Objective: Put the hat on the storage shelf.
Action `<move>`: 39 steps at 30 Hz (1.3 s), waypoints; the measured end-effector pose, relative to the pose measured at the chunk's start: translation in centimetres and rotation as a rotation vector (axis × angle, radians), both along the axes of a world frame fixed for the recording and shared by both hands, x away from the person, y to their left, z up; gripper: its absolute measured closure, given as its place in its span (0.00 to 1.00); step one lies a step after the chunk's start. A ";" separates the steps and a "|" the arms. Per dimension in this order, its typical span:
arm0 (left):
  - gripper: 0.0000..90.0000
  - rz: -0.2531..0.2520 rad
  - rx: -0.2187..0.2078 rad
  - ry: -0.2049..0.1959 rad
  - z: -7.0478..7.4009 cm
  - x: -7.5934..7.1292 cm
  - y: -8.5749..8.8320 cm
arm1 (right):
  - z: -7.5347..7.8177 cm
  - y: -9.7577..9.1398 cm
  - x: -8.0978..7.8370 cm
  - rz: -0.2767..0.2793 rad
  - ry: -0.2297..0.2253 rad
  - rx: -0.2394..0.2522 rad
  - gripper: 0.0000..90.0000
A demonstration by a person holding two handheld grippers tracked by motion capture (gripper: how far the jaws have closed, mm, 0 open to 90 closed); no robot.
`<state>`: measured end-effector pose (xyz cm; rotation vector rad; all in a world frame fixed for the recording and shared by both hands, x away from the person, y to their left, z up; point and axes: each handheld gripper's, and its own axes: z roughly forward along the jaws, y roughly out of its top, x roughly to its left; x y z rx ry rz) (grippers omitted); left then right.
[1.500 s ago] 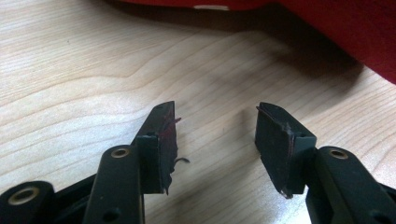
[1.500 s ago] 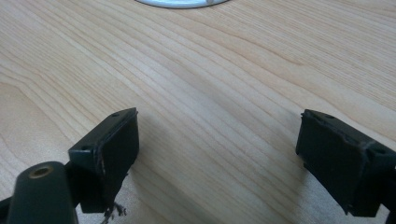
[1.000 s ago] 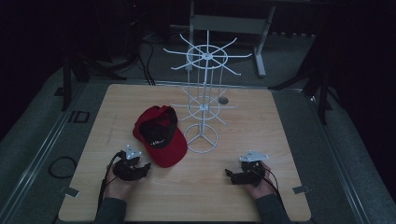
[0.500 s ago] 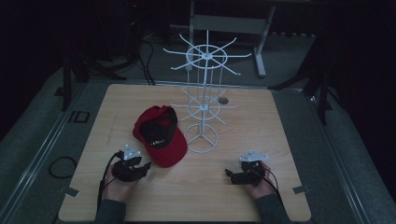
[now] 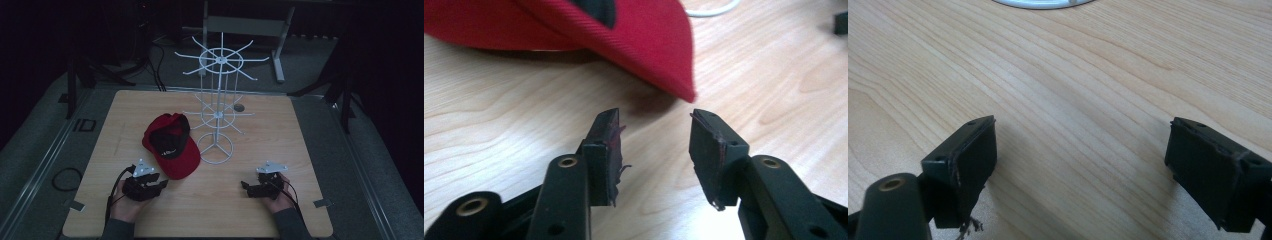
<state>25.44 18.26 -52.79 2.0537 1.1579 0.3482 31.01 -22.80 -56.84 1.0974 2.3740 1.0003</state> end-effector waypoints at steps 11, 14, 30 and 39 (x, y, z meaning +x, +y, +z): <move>0.97 -0.148 0.030 -0.006 0.0 -0.6 -2.1 | 0.0 0.0 0.0 0.000 0.000 0.000 0.15; 1.00 -0.165 0.038 -0.006 -0.2 -0.3 -2.7 | 0.0 0.0 0.0 0.000 0.000 0.000 0.15; 1.00 -0.107 0.122 -0.013 -0.8 2.1 -2.6 | 0.0 0.0 0.0 0.000 0.000 0.000 0.15; 0.90 -0.048 0.096 0.002 -0.3 3.8 -1.1 | 0.0 0.0 0.0 0.000 0.000 0.000 0.15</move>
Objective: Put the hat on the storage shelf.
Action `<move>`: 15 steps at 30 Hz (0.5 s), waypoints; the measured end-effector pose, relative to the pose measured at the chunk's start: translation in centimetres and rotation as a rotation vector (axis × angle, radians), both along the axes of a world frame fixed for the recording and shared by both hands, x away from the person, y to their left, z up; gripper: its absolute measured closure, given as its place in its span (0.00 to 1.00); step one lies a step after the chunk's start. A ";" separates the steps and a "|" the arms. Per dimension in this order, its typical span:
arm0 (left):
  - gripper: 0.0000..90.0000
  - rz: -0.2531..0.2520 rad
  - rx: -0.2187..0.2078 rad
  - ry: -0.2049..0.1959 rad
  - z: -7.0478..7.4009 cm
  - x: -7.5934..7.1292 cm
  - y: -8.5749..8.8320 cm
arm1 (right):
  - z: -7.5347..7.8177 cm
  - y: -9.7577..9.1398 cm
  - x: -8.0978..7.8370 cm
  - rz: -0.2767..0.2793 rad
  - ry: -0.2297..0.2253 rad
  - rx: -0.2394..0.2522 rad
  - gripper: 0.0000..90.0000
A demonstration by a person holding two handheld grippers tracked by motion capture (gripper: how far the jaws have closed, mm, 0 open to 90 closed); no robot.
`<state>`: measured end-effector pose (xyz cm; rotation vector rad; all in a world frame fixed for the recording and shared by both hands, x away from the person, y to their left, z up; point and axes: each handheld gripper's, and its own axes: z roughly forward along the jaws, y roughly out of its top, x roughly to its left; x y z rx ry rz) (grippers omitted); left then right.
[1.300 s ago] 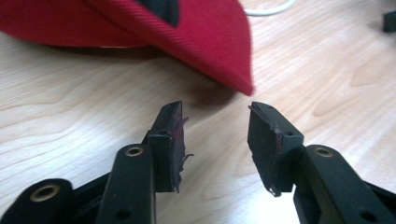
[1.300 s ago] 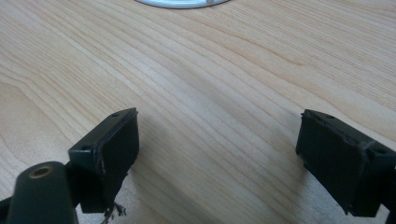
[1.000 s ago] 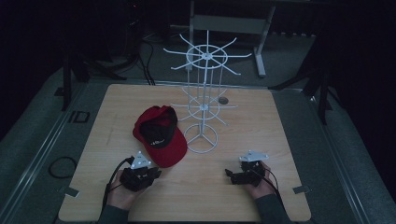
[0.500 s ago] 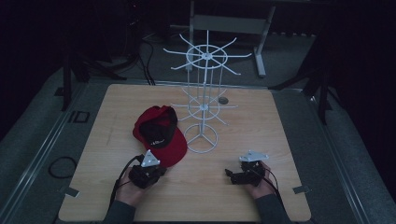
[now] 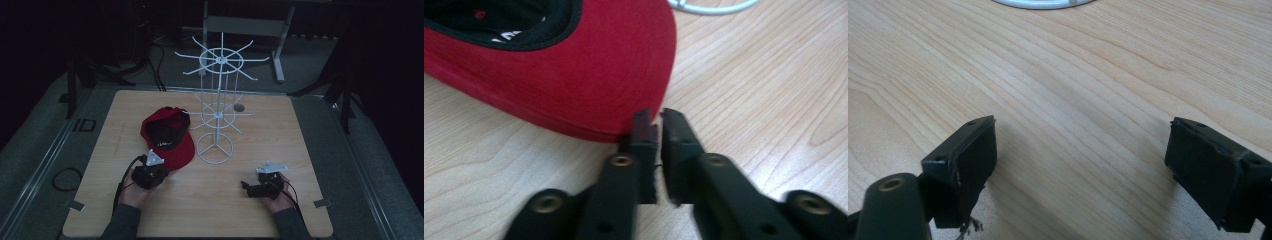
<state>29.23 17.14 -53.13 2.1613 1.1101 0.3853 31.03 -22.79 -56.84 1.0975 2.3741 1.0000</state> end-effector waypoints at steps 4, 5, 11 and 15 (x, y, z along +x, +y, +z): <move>0.73 0.006 -0.020 -0.036 1.0 -0.8 0.5 | 0.0 0.0 0.0 0.000 0.000 0.000 0.15; 0.71 0.017 -0.022 -0.053 1.3 -1.0 0.7 | 0.0 0.0 0.0 0.000 0.000 0.000 0.15; 0.57 0.137 -0.004 -0.124 3.5 -1.3 2.7 | 0.0 0.0 0.0 0.001 -0.001 0.000 0.15; 0.49 0.175 -0.062 -0.066 3.4 -0.1 3.6 | 0.0 0.0 0.0 0.001 -0.002 0.000 0.15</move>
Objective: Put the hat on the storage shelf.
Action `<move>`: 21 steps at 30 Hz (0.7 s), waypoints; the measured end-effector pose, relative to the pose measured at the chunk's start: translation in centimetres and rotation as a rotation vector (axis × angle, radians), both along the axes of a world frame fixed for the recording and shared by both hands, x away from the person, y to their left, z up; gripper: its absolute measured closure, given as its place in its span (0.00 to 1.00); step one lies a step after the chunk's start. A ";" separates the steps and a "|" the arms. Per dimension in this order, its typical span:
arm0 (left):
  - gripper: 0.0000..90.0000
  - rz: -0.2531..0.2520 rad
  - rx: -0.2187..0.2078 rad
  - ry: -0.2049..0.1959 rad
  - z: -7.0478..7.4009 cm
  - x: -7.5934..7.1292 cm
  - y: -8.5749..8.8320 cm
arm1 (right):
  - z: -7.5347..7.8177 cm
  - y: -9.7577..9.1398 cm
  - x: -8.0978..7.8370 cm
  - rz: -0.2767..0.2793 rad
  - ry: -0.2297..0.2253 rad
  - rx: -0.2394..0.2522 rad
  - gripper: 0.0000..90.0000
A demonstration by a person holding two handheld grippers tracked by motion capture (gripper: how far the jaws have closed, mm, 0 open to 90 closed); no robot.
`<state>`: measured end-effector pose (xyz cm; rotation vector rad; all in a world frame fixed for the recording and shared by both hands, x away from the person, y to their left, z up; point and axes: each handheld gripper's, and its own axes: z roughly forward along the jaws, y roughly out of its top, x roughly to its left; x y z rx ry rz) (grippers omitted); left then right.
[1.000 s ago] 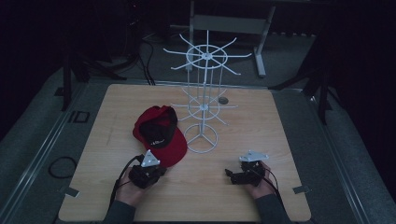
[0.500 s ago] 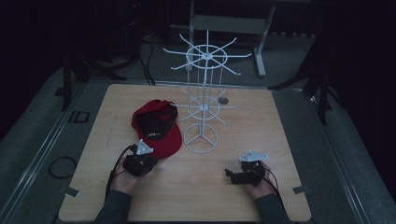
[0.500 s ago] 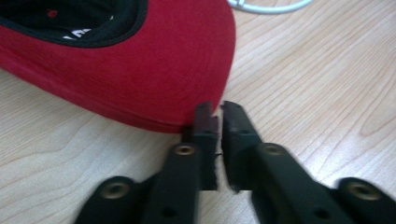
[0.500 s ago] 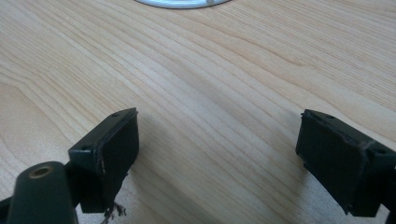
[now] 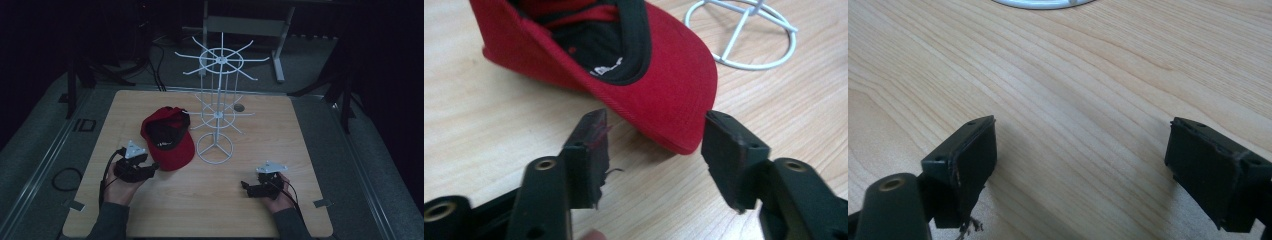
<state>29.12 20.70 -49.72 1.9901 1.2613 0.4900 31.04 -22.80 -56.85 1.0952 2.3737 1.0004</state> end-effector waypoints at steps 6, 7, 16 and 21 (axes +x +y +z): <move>0.46 0.000 -0.076 0.087 -1.5 2.0 0.0 | 0.0 0.0 0.0 -0.001 0.002 0.001 0.15; 0.45 -0.004 -0.088 0.098 -1.6 2.3 -0.1 | 0.0 0.0 0.0 -0.001 0.002 0.001 0.15; 0.48 -0.029 -0.102 0.169 -3.1 4.4 -1.3 | 0.0 0.0 0.0 -0.002 0.004 0.000 0.15; 0.50 -0.032 -0.148 0.215 -4.1 5.4 -1.4 | 0.0 0.0 0.0 -0.003 0.004 0.001 0.15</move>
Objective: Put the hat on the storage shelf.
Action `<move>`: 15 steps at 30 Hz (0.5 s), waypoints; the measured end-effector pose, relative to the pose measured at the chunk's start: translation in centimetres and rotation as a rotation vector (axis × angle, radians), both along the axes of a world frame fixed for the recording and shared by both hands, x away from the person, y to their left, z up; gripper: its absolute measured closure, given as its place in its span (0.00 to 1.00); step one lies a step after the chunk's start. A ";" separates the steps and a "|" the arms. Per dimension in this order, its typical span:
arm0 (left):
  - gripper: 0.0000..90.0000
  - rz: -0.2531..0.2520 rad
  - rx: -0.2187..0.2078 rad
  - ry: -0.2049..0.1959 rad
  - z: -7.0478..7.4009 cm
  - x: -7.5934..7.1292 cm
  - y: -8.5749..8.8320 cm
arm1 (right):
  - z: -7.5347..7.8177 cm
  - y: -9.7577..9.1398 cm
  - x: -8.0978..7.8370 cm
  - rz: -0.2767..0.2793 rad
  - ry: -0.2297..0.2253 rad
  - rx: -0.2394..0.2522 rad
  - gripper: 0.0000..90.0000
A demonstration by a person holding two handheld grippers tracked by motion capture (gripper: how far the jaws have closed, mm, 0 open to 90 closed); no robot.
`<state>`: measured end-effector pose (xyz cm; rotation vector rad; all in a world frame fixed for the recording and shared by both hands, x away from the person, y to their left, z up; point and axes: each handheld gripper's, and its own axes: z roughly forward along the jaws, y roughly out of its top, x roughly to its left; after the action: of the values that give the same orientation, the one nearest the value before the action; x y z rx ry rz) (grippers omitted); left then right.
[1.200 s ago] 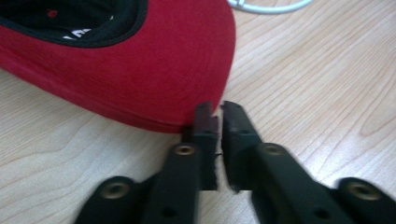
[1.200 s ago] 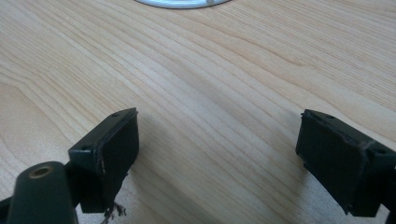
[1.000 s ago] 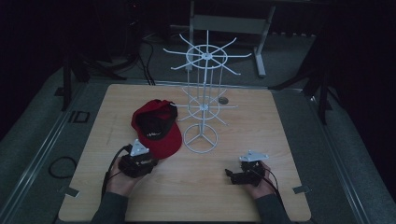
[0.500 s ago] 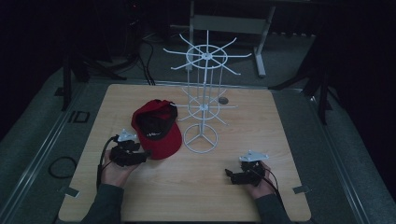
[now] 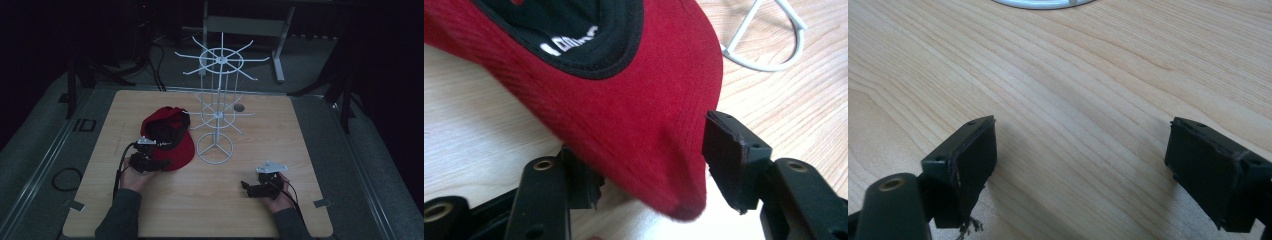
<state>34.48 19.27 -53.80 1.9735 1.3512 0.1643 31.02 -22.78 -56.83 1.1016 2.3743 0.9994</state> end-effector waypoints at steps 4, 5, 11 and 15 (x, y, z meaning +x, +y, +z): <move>0.57 -0.024 0.029 0.014 -0.5 0.2 -0.4 | 0.0 0.0 0.0 -0.001 0.000 0.001 0.15; 0.61 -0.027 0.034 0.015 -0.6 0.2 -0.5 | 0.0 0.0 0.0 -0.001 0.000 0.001 0.15; 0.71 -0.011 -0.001 -0.003 -0.8 -0.3 -0.2 | 0.0 0.0 0.0 0.001 0.000 0.000 0.15; 0.78 0.008 -0.020 -0.038 -0.7 -1.0 0.2 | 0.0 0.0 0.0 0.002 0.001 0.000 0.15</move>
<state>33.50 19.49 -54.53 1.9393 1.3317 0.1900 31.05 -22.79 -56.83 1.0996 2.3765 0.9997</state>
